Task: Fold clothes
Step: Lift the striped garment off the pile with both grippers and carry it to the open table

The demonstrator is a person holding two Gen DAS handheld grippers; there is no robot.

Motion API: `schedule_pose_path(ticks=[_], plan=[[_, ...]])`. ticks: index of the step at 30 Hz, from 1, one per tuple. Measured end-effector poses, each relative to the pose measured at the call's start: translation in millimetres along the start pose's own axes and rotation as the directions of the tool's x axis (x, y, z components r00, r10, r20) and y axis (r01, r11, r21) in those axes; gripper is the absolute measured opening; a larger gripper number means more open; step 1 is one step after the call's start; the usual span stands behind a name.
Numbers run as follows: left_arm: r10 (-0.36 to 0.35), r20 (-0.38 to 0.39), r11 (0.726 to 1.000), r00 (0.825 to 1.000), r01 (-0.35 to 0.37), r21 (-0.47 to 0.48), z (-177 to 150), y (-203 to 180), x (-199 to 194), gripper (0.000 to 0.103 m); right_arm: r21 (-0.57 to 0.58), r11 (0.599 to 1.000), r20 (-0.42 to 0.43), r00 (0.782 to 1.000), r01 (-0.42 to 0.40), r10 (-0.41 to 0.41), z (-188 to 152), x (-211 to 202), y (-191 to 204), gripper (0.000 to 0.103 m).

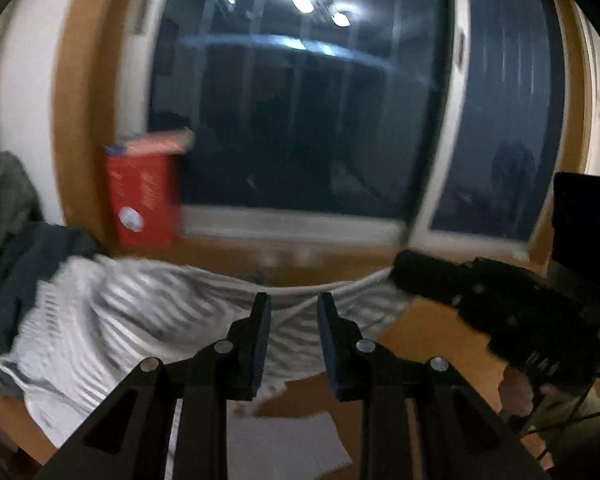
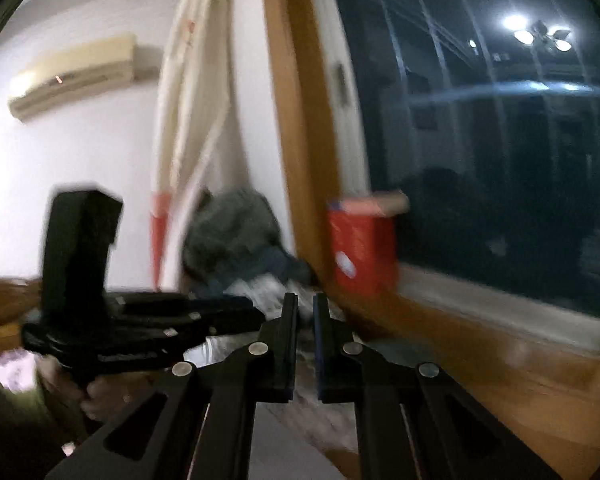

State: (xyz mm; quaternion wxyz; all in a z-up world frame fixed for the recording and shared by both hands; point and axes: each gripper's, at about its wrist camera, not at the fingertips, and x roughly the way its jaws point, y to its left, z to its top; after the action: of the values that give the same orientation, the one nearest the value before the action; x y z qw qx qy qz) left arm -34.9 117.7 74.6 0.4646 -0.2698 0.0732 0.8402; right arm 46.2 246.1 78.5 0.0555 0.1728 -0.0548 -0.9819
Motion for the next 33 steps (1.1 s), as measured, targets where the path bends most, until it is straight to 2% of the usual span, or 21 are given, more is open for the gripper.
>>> schedule_pose_path(ticks=[2,4,5,7,9,10,11,12,13,14,15,17,19,22,26,29,30,31,33], plan=[[0.003,-0.066,1.000,0.998,-0.002,0.004,-12.1,-16.5,17.4,0.022,0.050,0.998,-0.097,0.995,0.032,-0.027,-28.0,-1.0,-18.4,0.008],[0.005,-0.136,1.000,0.991,-0.008,-0.021,-24.5,-19.6,29.6,0.022,0.099,0.994,-0.196,0.980,0.043,-0.022,-52.5,7.3,-32.3,0.008],[0.011,-0.177,0.999,0.984,-0.018,-0.039,-31.2,-18.5,35.5,0.022,0.115,0.992,-0.256,0.966,0.048,-0.017,-64.9,15.1,-38.1,0.009],[0.043,-0.208,0.996,0.977,-0.058,-0.064,-36.9,-14.8,35.8,0.023,0.136,0.987,-0.365,0.930,0.083,-0.028,-88.7,30.5,-47.4,0.010],[0.086,-0.222,0.990,0.971,-0.108,-0.091,-39.1,6.8,32.2,0.023,0.131,0.981,-0.418,0.905,0.144,-0.077,-100.8,39.8,-49.6,0.011],[0.108,-0.223,0.986,0.969,-0.134,-0.104,-38.8,20.2,29.9,0.032,0.137,0.978,-0.424,0.902,0.156,-0.084,-101.6,42.7,-50.4,0.014],[0.129,-0.224,0.980,0.966,-0.159,-0.117,-38.5,33.7,27.7,0.056,0.150,0.977,-0.417,0.906,0.151,-0.076,-98.5,45.4,-50.2,0.022],[0.156,-0.211,0.974,0.965,-0.186,-0.127,-40.2,44.2,21.6,0.067,0.161,0.978,-0.395,0.917,0.134,-0.060,-91.3,48.1,-48.1,0.029],[0.183,-0.197,0.968,0.963,-0.212,-0.137,-42.0,54.6,15.3,0.082,0.171,0.979,-0.367,0.929,0.113,-0.043,-82.9,50.9,-45.1,0.047],[0.209,-0.176,0.961,0.962,-0.235,-0.148,-39.8,66.7,9.7,0.082,0.174,0.980,-0.343,0.939,0.097,-0.032,-77.3,54.1,-42.3,0.062],[0.234,-0.155,0.953,0.960,-0.258,-0.160,-37.4,78.8,4.2,0.082,0.169,0.983,-0.323,0.946,0.076,-0.018,-71.4,62.0,-37.9,0.066],[0.269,-0.114,0.938,0.956,-0.287,-0.195,-30.8,106.2,-5.8,0.090,0.154,0.988,-0.289,0.957,0.030,0.016,-58.2,81.7,-27.6,0.068],[0.270,-0.090,0.932,0.959,-0.284,-0.224,-24.3,126.6,-8.0,0.092,0.126,0.992,-0.289,0.956,-0.002,0.038,-48.3,110.1,-17.6,0.068],[0.264,-0.122,0.934,0.957,-0.285,-0.214,-23.7,139.3,7.4,0.092,0.089,0.995,-0.316,0.947,-0.033,0.060,-40.7,153.9,-0.3,0.068],[0.227,-0.202,0.960,0.953,-0.254,-0.118,-35.9,141.6,35.7,0.092,0.043,0.997,-0.345,0.936,-0.059,0.070,-37.6,190.0,16.6,0.068],[0.253,-0.209,0.962,0.944,-0.268,-0.044,-44.8,139.9,54.3,0.092,-0.009,1.000,-0.376,0.926,-0.027,0.022,-37.1,207.5,20.3,0.068],[0.257,-0.190,0.963,0.948,-0.268,-0.032,-46.4,139.8,56.7,0.091,-0.007,1.000,-0.385,0.923,-0.022,0.018,-38.8,214.2,18.5,0.068],[0.256,-0.178,0.964,0.950,-0.265,-0.027,-46.3,140.5,57.4,0.090,0.006,1.000,-0.391,0.920,-0.026,0.026,-40.7,218.2,16.3,0.068],[0.255,-0.159,0.966,0.954,-0.259,-0.006,-43.9,141.6,58.4,0.076,0.052,0.998,-0.395,0.917,-0.041,0.059,-43.6,223.9,12.3,0.060]])
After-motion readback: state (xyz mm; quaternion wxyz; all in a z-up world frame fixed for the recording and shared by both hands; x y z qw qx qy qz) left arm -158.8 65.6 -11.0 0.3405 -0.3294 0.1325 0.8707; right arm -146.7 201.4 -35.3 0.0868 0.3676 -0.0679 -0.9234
